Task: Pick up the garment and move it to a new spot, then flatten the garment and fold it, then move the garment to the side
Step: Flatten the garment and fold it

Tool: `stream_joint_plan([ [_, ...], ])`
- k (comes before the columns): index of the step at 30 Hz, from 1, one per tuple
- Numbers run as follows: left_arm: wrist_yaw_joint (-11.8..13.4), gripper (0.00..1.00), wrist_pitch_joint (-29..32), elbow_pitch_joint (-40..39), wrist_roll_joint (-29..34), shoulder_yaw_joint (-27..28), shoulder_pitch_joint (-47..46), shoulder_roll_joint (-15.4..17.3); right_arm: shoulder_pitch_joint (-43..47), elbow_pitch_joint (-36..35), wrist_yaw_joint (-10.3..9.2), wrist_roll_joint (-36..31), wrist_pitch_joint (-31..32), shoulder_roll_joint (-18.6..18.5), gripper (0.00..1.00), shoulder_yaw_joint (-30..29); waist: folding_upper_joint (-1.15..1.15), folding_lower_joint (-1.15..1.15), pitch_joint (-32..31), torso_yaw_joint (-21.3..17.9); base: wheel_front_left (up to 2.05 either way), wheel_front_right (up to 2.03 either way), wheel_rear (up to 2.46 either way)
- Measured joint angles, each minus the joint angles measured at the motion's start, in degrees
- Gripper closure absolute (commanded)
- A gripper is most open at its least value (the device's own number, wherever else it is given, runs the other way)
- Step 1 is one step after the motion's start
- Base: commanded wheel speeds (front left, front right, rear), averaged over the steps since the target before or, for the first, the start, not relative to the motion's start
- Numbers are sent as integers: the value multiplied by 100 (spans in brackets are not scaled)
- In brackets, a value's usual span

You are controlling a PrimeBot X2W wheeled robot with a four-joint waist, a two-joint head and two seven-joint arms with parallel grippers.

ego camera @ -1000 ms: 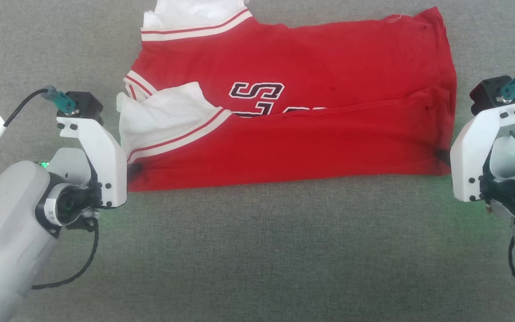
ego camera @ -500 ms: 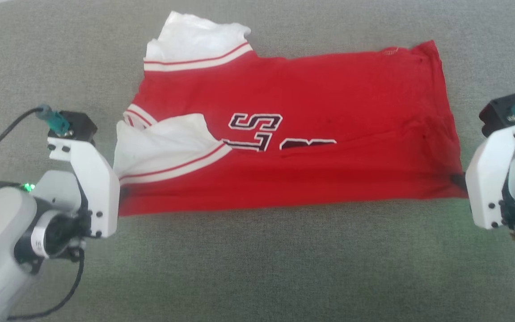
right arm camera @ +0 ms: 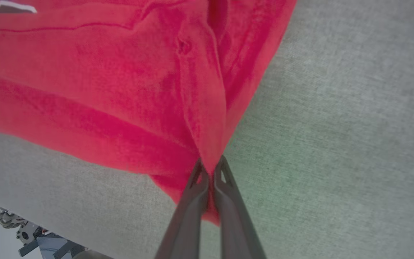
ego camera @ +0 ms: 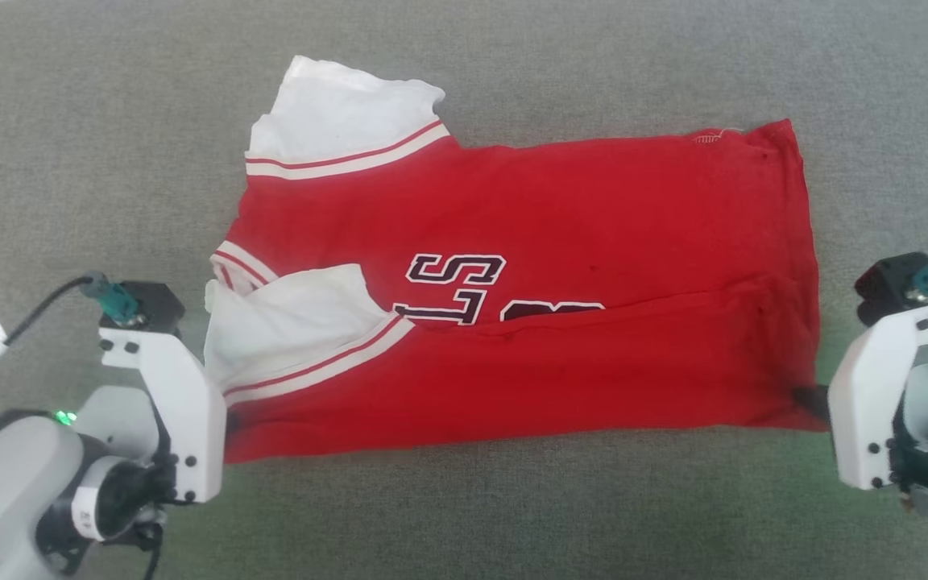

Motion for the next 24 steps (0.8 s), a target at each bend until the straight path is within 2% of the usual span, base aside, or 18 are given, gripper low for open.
stream_joint_plan([
  [1, -37, 96, 0, 91, -38, -14, 14, -62, 3, 47, 0, -25, -55, 48, 98, 13, 0, 0, 9, -14, 0, 0, 0],
  [2, -104, 76, -29, 187, -52, -44, 28, -120, 4, 108, 0, -87, -122, 57, 90, 51, 0, 0, 20, -26, 0, 0, 0],
  [3, -149, 68, -71, 296, -52, -58, 28, -163, 4, 194, 0, -93, -188, 96, 90, 57, 0, 0, 28, -41, 0, 0, 0],
  [4, -182, 59, -87, 420, -55, -62, 23, -211, 3, 297, -1, -80, -257, 189, 75, 32, 0, 0, 32, -56, 0, 0, 0],
  [5, -203, 22, -93, 517, -102, -53, 14, -263, 0, 393, -3, -114, -354, 235, 33, 47, 0, 0, 33, -68, 0, 0, 0],
  [6, -267, 0, -115, 605, -135, -44, -10, -297, -17, 447, -3, -160, -426, 219, 0, 108, 0, 0, 32, -79, 0, 0, 0],
  [9, -386, 0, -194, 790, -149, -11, -62, -366, -97, 684, -2, -154, -656, 275, 0, 154, 0, 0, 8, -107, 0, 0, 0],
  [12, -387, 0, -207, 814, -142, 11, -126, -320, -152, 797, 0, -122, -857, 285, 0, 202, 0, 0, -49, -121, 0, 0, 0],
  [19, -264, 0, -292, 326, 22, 367, -366, 241, -182, 579, -3, -18, -1578, 182, 0, 75, 0, 0, -172, -227, 0, 0, 0],
  [24, -272, 0, -357, 191, 164, 642, -786, 508, -369, 250, -4, -98, -2662, 261, 0, -55, 0, 0, -201, -440, 0, 0, 0],
])
